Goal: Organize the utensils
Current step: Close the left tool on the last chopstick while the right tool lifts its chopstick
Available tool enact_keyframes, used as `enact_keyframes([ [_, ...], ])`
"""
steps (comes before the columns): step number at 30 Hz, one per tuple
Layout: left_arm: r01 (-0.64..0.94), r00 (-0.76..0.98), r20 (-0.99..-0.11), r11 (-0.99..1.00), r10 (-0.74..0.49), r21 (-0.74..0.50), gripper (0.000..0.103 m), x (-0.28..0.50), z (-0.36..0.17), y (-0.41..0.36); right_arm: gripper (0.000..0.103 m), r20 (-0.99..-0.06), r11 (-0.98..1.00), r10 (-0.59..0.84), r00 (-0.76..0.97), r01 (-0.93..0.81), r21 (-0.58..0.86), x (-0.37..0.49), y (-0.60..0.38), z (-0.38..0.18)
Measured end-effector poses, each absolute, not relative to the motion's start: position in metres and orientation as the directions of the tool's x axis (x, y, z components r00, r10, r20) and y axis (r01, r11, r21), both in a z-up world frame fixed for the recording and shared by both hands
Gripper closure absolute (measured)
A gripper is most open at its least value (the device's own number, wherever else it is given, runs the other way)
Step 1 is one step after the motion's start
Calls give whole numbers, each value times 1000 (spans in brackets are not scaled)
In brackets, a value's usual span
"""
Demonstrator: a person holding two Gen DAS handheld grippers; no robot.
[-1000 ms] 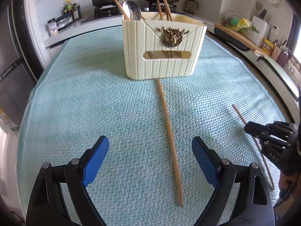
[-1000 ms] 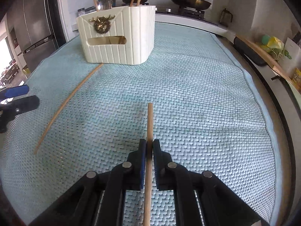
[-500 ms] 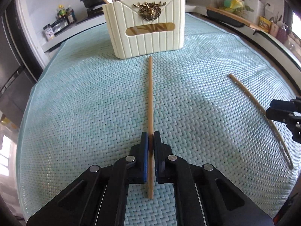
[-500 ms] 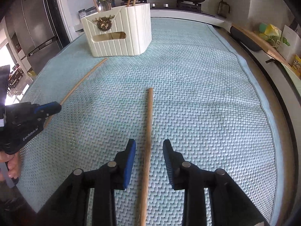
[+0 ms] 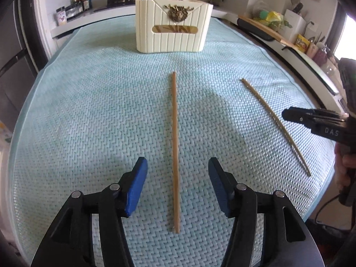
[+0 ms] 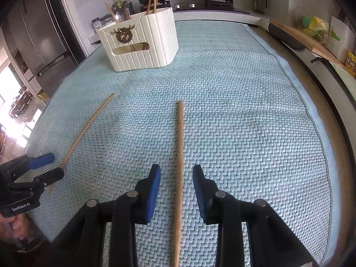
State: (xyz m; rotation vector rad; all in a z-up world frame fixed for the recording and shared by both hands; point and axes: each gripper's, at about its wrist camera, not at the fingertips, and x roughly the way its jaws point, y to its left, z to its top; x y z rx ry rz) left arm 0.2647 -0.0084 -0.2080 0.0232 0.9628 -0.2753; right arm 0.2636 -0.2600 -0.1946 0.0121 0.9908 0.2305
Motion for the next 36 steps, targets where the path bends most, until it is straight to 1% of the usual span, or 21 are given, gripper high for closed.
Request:
enact_keyframes([
  [1, 245, 531, -816, 963, -226, -108, 44, 273, -206, -6, 72, -831, 976, 194, 521, -189, 109, 268, -260, -193],
  [4, 254, 516, -828, 962, -218, -95, 44, 298, -203, -3, 68, -845, 976, 187, 501, -191, 102, 281, -259, -193],
  [7, 271, 514, -834, 960, -202, -66, 44, 323, -201, -8, 67, -853, 976, 176, 491, -200, 87, 295, -256, -193],
  [10, 301, 502, -838, 952, -212, -60, 44, 344, -204, -18, 67, -860, 973, 169, 481, -223, 66, 309, -249, -194],
  [14, 320, 482, -857, 947, -183, -22, 45, 369, -218, -33, 68, -866, 968, 157, 474, -249, 39, 330, -235, -203],
  [16, 325, 473, -867, 946, -158, 5, 51, 378, -225, -39, 68, -870, 965, 139, 473, -260, 13, 340, -227, -208],
  [18, 332, 485, -863, 943, -142, 31, 54, 383, -227, -43, 68, -880, 965, 118, 460, -261, -7, 351, -220, -215],
  [20, 348, 475, -868, 937, -145, 34, 73, 386, -227, -48, 68, -879, 964, 90, 469, -264, -42, 356, -215, -215],
  [21, 358, 468, -871, 933, -150, 31, 88, 387, -226, -50, 68, -881, 964, 86, 465, -261, -44, 360, -213, -215],
  [22, 368, 461, -874, 929, -155, 29, 97, 388, -227, -52, 78, -884, 966, 94, 458, -255, -30, 364, -213, -214],
  [23, 378, 459, -874, 925, -159, 30, 97, 388, -227, -55, 96, -887, 968, 96, 453, -250, -23, 368, -213, -214],
  [25, 397, 468, -870, 917, -156, 49, 99, 387, -228, -61, 96, -889, 970, 107, 446, -244, -6, 371, -217, -212],
  [28, 398, 488, -853, 917, -185, 28, 100, 383, -223, -61, 96, -880, 972, 147, 452, -233, 42, 373, -223, -209],
  [31, 367, 534, -817, 930, -219, -10, 100, 378, -203, -49, 96, -834, 970, 210, 510, -218, 110, 368, -234, -188],
  [36, 329, 620, -741, 943, -260, -56, 100, 367, -152, -24, 96, -730, 955, 293, 618, -221, 197, 347, -251, -139],
])
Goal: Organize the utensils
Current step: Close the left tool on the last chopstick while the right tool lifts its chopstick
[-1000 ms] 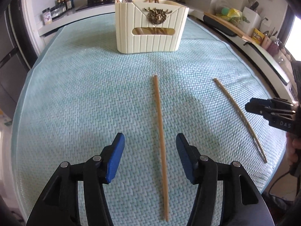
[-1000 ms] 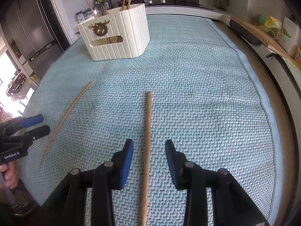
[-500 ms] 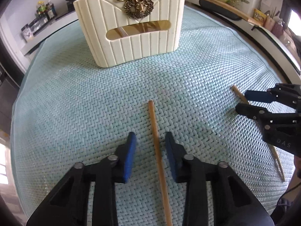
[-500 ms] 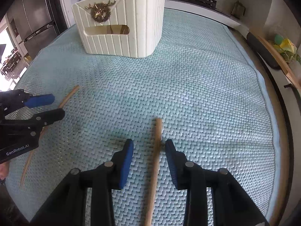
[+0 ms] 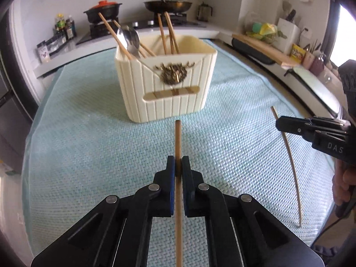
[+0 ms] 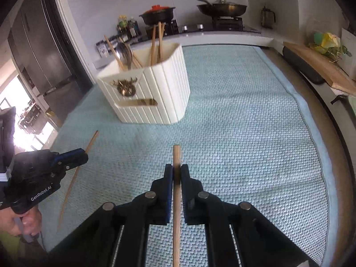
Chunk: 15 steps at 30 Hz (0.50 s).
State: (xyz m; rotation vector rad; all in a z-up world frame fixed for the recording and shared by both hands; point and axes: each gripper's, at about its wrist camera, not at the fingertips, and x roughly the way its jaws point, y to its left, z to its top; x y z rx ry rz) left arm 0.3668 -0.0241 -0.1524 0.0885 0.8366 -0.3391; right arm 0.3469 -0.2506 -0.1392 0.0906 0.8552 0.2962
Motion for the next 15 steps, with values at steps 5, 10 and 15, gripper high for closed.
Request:
enact_keyframes([
  [5, 309, 700, -655, 947, -286, -84, 100, 350, -102, 1, 96, -626, 941, 338, 703, -251, 227, 323, -256, -93],
  [10, 295, 750, -582, 947, -314, -130, 100, 331, -72, 19, 96, -528, 933, 358, 770, -283, 221, 300, -250, -57],
  [15, 264, 818, -479, 947, -320, -181, 100, 312, -55, 39, 96, -433, 937, 348, 831, -303, 172, 274, -246, -29],
])
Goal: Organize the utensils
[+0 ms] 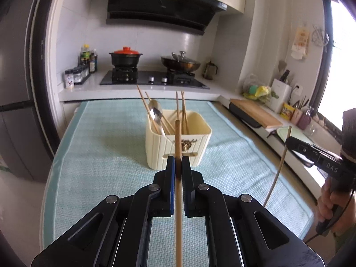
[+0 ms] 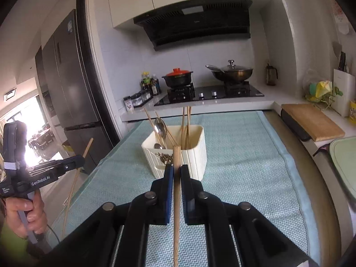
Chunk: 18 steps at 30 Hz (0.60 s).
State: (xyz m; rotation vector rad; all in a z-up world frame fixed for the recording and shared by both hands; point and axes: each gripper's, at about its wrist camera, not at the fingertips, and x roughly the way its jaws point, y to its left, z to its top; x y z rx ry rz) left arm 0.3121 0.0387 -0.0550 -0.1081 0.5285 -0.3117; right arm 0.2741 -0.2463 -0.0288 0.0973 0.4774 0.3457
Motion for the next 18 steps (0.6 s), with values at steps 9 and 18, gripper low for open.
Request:
enact_keyframes([
  [9, 226, 795, -500, 933, -343, -281, 100, 317, -72, 51, 96, -401, 937, 350, 847, -322, 136, 256, -237, -15],
  [18, 121, 575, -771, 961, -273, -250, 99, 352, -154, 37, 96, -511, 938, 343, 788, -320, 136, 266, -235, -37],
])
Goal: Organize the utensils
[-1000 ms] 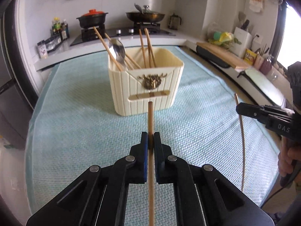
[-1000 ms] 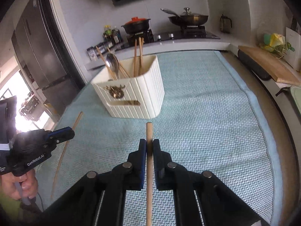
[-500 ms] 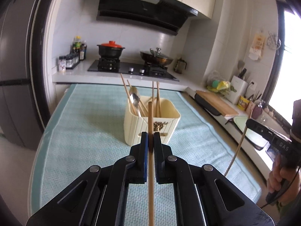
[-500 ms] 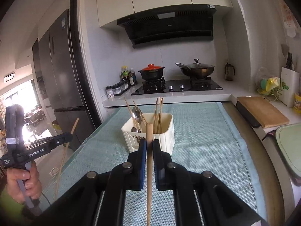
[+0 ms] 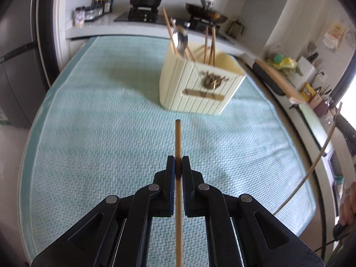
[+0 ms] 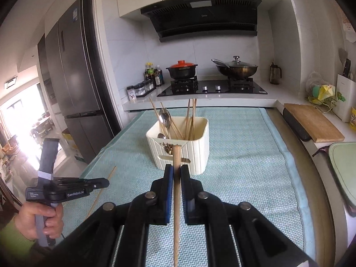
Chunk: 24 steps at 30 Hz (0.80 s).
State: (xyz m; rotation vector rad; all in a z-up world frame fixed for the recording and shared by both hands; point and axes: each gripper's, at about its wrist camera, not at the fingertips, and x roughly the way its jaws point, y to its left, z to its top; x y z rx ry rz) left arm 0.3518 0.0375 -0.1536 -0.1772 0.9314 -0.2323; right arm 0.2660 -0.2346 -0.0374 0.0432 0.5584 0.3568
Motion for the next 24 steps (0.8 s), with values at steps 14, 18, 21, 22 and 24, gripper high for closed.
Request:
enact_keyframes([
  [14, 199, 393, -899, 973, -191, -120, 60, 371, -212, 20, 96, -543, 938, 347, 765, -289, 193, 268, -247, -56],
  [18, 198, 361, -923, 978, -131, -62, 62, 378, -222, 15, 96, -542, 934, 358, 760, -291, 208, 268, -247, -59],
  [21, 192, 354, -928, 980, -114, -47, 63, 376, -223, 16, 96, -537, 932, 362, 762, -294, 212, 266, -249, -57],
  [22, 190, 358, -926, 980, -117, -50, 63, 375, -221, 18, 96, -537, 932, 363, 762, -295, 212, 265, -249, -57],
  [24, 194, 370, -919, 979, -138, -69, 63, 371, -213, 22, 96, -538, 931, 364, 760, -295, 213, 264, -250, -58],
])
